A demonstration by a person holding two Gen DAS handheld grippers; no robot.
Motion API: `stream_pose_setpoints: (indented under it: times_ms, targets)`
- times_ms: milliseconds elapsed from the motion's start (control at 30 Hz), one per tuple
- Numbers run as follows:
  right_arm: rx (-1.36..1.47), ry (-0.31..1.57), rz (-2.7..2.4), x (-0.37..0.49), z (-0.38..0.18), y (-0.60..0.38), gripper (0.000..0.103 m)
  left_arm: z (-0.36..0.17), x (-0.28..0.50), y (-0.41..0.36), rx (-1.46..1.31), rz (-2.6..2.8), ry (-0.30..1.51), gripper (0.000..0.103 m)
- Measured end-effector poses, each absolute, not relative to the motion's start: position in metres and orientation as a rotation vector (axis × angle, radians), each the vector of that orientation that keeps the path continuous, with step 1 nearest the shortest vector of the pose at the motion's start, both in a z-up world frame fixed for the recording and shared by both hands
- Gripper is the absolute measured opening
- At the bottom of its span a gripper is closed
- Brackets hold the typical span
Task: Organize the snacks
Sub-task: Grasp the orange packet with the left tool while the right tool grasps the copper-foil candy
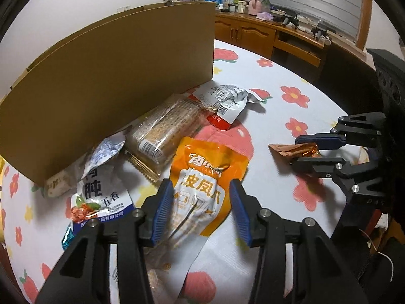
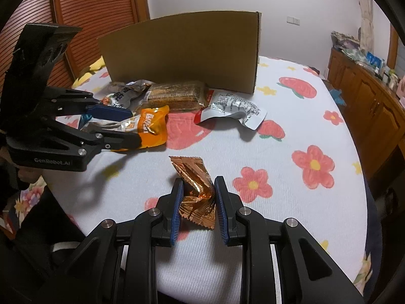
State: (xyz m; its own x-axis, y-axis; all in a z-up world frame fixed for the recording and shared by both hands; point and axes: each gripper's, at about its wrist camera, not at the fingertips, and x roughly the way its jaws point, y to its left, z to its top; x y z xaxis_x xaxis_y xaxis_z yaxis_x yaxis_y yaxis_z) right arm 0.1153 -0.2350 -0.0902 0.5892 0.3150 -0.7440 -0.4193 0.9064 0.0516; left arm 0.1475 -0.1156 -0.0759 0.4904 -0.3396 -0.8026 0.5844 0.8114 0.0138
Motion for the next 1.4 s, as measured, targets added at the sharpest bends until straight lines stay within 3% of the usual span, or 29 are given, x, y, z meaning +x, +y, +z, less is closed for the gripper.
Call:
stream_pose_setpoints:
  times_ms: [100,233,300,600,1100,1400]
  targets:
    - [-0.132,0.837,0.430,0.115,-0.090,-0.236,0.023,-0.076,0.148,-0.114,0.311,-0.582,0.901,0.058]
    - [-0.130,0.836,0.429,0.115,-0.090,-0.236,0.023,-0.076,0.149,-0.106,0.327,-0.592,0.915,0.062]
    - [-0.129,0.835,0.429,0.115,-0.090,-0.236,0.023,-0.078,0.150,-0.102,0.333,-0.589,0.926,0.072]
    - [-0.121,0.833,0.431,0.115,-0.091,-0.237,0.023,-0.083,0.155,-0.101,0.316,-0.619,0.945,0.075]
    - [-0.117,0.836,0.436,0.115,-0.091,-0.236,0.023,-0.079,0.149,-0.101,0.316,-0.658,0.925,0.048]
    - [-0.119,0.830,0.436,0.114,-0.091,-0.236,0.023,-0.068,0.143,-0.092,0.253,-0.617,0.871,0.045]
